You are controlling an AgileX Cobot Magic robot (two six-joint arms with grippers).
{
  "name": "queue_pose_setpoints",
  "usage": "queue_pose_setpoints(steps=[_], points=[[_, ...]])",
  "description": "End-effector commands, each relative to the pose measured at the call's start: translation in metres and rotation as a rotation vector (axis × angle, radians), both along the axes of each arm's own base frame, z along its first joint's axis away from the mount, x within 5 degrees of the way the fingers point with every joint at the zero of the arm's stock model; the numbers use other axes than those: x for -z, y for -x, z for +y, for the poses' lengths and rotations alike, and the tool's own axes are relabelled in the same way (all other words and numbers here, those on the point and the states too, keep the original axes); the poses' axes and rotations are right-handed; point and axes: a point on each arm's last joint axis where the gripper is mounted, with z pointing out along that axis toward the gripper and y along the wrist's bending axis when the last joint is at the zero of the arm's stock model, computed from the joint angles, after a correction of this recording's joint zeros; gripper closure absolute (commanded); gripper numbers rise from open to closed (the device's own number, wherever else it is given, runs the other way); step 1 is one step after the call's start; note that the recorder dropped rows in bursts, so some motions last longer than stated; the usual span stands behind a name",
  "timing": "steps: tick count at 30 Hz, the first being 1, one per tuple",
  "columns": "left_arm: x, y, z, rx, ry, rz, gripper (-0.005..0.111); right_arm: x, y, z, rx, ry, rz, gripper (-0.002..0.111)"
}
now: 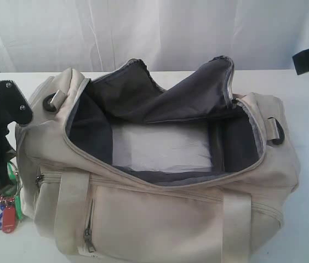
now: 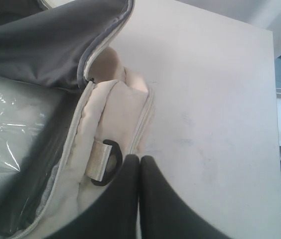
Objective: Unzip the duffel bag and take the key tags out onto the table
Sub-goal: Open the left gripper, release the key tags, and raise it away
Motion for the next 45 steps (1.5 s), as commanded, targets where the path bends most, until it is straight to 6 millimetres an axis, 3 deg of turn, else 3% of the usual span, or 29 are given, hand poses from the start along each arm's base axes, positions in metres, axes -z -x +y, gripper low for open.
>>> queue_pose_setpoints(steps=[1,14,23,27,33,37,45], points=[[0.005,-0.003,-0.001,-0.015,0.022,-0.004,0.107,0.000,0.002,-0.001,0.002,0.001,0.000,0.108],[0.003,-0.012,-0.005,-0.016,0.076,-0.089,0.105,0.000,0.002,-0.001,0.002,0.001,0.000,0.108],[0.004,-0.011,-0.005,-0.015,0.073,-0.081,0.068,0.000,0.002,-0.001,0.002,0.001,0.000,0.108],[0.000,-0.011,-0.005,-0.016,0.074,-0.088,0.062,0.000,0.002,-0.001,0.002,0.001,0.000,0.108],[-0.035,-0.008,-0.002,-0.053,0.064,-0.089,0.063,0.000,0.002,-0.001,0.002,0.001,0.000,0.108],[-0.064,0.000,0.002,-0.191,0.174,-0.129,0.068,0.000,0.002,-0.001,0.002,0.001,0.000,0.108],[-0.103,0.032,0.013,-0.336,0.348,-0.229,0.079,0.000,0.002,-0.001,0.002,0.001,0.000,0.108]])
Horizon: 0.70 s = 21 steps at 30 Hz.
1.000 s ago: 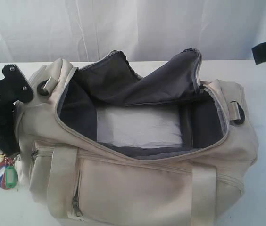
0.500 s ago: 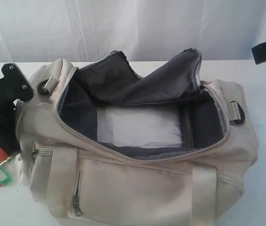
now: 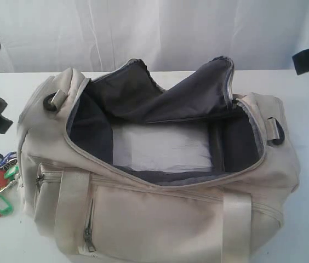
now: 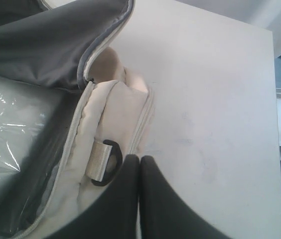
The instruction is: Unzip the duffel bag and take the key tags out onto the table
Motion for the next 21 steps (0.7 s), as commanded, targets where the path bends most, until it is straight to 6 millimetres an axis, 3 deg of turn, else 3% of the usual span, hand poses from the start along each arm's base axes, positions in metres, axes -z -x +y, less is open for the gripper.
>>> queue_pose_setpoints(steps=[1,7,15,21], points=[[-0.021,0.022,0.008,-0.088,0.106,-0.037,0.083,0.000,0.002,-0.001,0.001,0.002,0.000,0.108],[-0.034,0.062,0.019,-0.125,0.184,-0.056,0.107,0.000,0.002,-0.001,0.001,0.002,0.000,0.108],[-0.023,0.124,0.023,-0.099,0.406,-0.009,0.107,0.000,0.002,-0.001,0.001,0.002,0.000,0.108],[-0.013,0.143,0.029,-0.091,0.407,-0.033,0.107,0.000,0.002,-0.001,0.001,0.002,0.000,0.108]])
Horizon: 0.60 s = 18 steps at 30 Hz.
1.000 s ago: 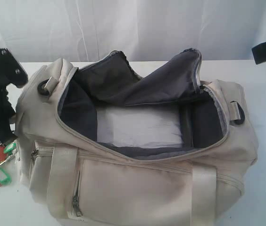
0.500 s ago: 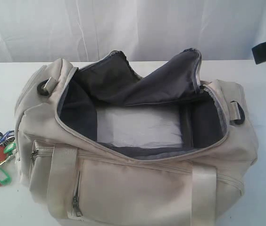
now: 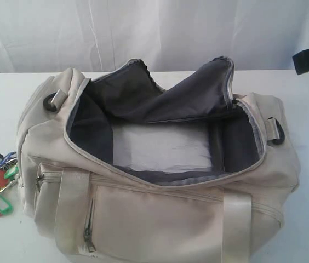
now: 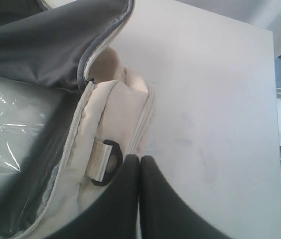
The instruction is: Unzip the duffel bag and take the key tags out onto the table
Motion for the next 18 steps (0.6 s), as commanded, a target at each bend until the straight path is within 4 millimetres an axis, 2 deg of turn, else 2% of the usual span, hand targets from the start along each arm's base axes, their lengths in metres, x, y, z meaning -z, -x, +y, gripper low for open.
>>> queue_pose_setpoints(steps=[1,9,18], points=[[0.007,0.010,0.002,0.003,0.010,0.001,0.107,0.000,0.002,-0.001,0.001,0.002,0.000,0.108],[0.022,0.010,0.001,0.003,0.021,0.045,0.107,0.000,0.002,-0.001,0.001,0.002,0.000,0.108],[0.023,0.008,0.007,-0.008,-0.072,0.018,0.107,0.000,0.002,-0.001,0.001,0.002,0.000,0.108]])
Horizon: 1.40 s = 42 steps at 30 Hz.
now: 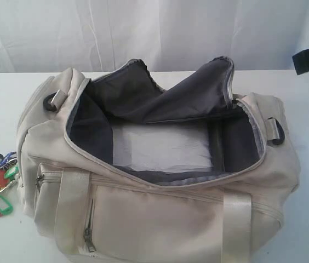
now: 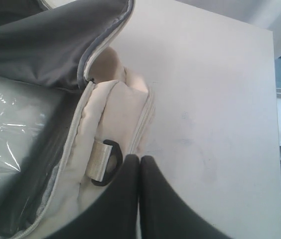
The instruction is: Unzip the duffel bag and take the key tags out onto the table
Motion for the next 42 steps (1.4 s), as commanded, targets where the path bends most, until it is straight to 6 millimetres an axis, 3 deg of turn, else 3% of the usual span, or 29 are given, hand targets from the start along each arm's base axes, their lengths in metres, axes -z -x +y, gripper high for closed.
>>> queue_pose_setpoints(steps=[1,8,13,20,31,37,42], points=[[0.002,-0.001,0.005,-0.013,-0.074,-0.025,0.107,0.000,0.002,-0.001,0.000,0.002,0.000,0.108],[0.002,-0.001,0.006,-0.017,-0.080,-0.022,0.107,-0.001,0.005,0.001,-0.009,-0.046,0.008,0.108],[0.010,0.000,0.006,-0.016,-0.084,0.006,0.107,-0.012,0.038,0.002,-0.141,-0.217,-0.067,0.108],[0.013,0.000,0.006,-0.018,-0.082,0.013,0.107,-0.008,0.107,-0.033,-0.156,-0.277,-0.216,0.108],[0.014,0.001,0.004,-0.012,-0.050,0.042,0.107,0.020,0.189,-0.105,0.042,-0.113,-0.478,0.108],[0.014,0.001,0.003,-0.011,-0.038,0.039,0.107,0.023,0.206,-0.113,0.043,-0.161,-0.540,0.108],[0.014,0.001,0.003,-0.011,-0.039,0.040,0.107,0.022,0.207,-0.113,0.043,-0.163,-0.544,0.108]])
